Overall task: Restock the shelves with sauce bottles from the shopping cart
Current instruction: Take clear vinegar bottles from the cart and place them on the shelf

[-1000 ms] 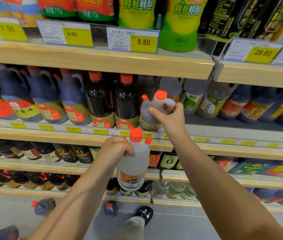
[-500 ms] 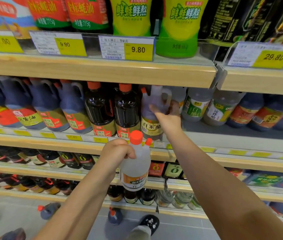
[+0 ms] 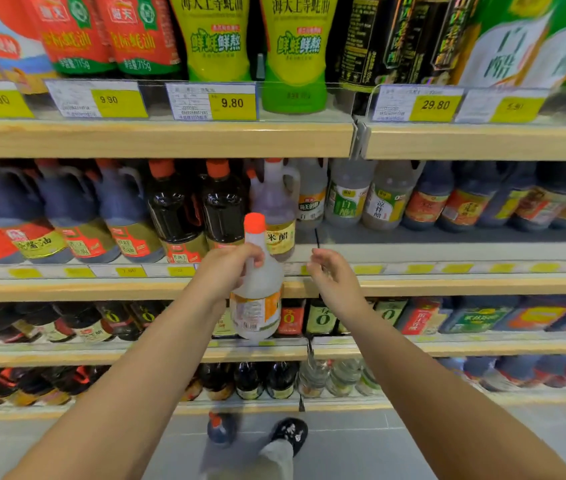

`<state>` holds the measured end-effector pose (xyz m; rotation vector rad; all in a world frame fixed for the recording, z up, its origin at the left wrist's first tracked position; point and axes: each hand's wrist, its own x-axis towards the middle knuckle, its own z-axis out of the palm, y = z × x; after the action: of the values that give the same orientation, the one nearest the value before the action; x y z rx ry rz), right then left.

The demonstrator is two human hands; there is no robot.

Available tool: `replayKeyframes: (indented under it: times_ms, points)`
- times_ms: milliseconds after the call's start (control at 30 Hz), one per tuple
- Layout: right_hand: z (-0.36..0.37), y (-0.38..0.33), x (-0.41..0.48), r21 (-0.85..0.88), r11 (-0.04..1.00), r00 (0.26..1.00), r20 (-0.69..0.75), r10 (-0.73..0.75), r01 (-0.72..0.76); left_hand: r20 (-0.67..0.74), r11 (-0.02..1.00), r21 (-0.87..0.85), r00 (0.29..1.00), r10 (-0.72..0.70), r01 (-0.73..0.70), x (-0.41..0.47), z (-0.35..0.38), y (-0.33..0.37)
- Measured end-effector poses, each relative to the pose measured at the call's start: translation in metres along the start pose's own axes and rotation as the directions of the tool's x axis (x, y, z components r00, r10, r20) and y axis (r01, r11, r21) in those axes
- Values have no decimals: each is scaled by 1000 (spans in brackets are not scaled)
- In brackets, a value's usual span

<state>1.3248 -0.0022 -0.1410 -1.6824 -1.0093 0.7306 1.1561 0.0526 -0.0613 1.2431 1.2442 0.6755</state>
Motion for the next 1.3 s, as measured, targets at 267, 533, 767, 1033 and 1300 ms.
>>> replayKeyframes:
  times_ms: [267, 533, 767, 1033, 1300]
  points:
    - [12, -4, -69, -161, 975, 985, -53, -164, 154, 239, 950, -246, 962, -133, 193, -29, 21, 36]
    - [30, -9, -78, -317, 939, 876, -480, -37, -134, 445, 852, -377, 878, -178, 364, -75, 61, 50]
    - [3, -7, -59, -258, 963, 833, -513, -204, 77, 589, 769, -472, 803, -90, 432, -88, 72, 41]
    - [-32, -19, -4, -83, 912, 852, -331, -405, 401, 333, 905, -345, 934, -129, 248, -34, 43, 11]
    - [-20, -7, 71, -111, 975, 933, -288, -218, 194, 20, 944, -329, 1000, 6, 1, 35, 36, -4]
